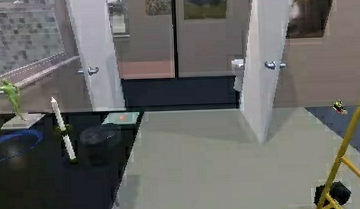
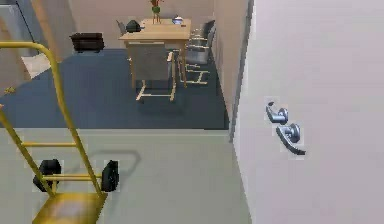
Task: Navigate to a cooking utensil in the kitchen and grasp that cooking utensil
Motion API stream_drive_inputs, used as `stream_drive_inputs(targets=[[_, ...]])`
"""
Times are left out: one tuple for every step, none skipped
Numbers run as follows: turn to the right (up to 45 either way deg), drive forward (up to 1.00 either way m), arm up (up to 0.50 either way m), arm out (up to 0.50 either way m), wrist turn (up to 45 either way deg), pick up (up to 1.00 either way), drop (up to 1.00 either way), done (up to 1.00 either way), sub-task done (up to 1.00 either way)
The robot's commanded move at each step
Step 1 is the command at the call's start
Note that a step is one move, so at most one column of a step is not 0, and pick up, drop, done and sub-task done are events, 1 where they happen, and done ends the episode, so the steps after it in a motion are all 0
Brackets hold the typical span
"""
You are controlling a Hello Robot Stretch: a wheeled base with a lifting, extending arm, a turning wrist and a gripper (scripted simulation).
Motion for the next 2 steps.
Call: stream_drive_inputs(targets=[[45.0, 0.0, 0.0, 0.0, 0.0, 0.0, 0.0, 0.0, 0.0], [0.0, 0.4, 0.0, 0.0, 0.0, 0.0, 0.0, 0.0, 0.0]])
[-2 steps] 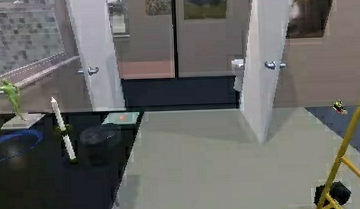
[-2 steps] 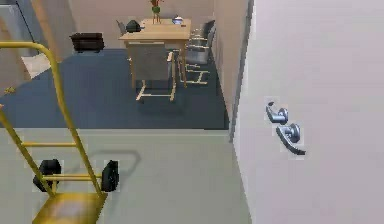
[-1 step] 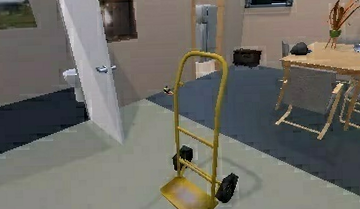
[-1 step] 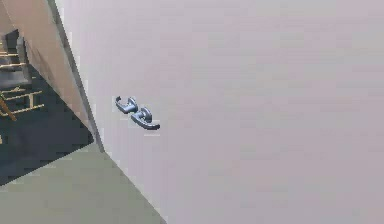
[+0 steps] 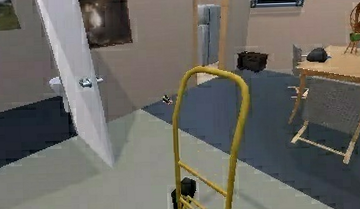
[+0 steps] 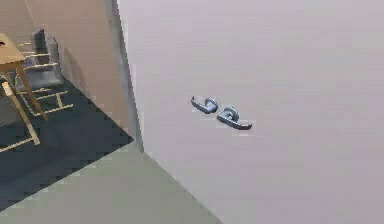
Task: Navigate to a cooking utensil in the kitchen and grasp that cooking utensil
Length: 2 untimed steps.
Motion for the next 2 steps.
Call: stream_drive_inputs(targets=[[-42.0, 0.0, 0.0, 0.0, 0.0, 0.0, 0.0, 0.0, 0.0], [0.0, 0.9, 0.0, 0.0, 0.0, 0.0, 0.0, 0.0, 0.0]])
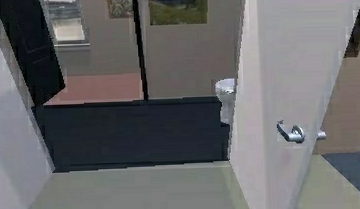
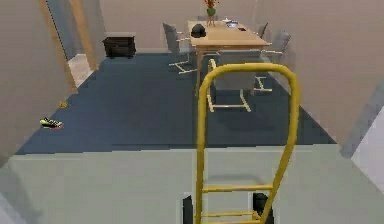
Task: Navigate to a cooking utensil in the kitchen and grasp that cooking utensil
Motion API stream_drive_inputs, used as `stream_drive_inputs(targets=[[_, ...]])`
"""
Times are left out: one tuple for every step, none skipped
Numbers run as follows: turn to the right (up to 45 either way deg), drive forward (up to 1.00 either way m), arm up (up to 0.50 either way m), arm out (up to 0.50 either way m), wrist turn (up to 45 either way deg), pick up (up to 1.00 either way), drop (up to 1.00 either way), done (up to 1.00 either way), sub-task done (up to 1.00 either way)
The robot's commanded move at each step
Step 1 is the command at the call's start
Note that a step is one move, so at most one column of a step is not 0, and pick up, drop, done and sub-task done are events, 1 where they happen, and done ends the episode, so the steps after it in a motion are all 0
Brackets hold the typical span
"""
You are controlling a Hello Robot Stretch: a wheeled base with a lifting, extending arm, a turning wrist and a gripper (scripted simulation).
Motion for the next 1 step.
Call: stream_drive_inputs(targets=[[-6.0, 0.0, 0.0, 0.0, 0.0, 0.0, 0.0, 0.0, 0.0]])
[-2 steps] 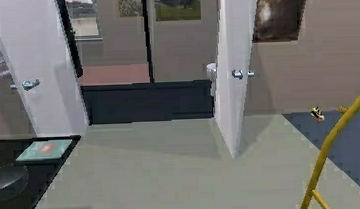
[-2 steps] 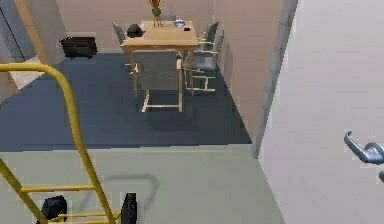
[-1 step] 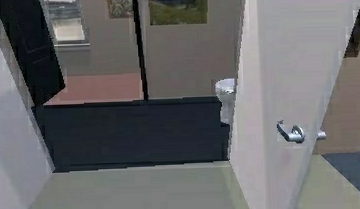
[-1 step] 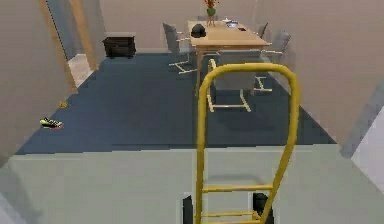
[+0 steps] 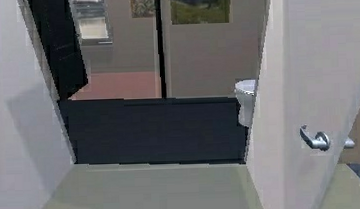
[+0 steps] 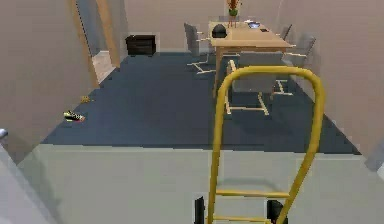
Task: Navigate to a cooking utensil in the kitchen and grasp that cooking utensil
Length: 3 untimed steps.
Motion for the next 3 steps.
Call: stream_drive_inputs(targets=[[0.0, 0.3, 0.0, 0.0, 0.0, 0.0, 0.0, 0.0, 0.0], [-45.0, 0.0, 0.0, 0.0, 0.0, 0.0, 0.0, 0.0, 0.0], [-45.0, 0.0, 0.0, 0.0, 0.0, 0.0, 0.0, 0.0, 0.0]])
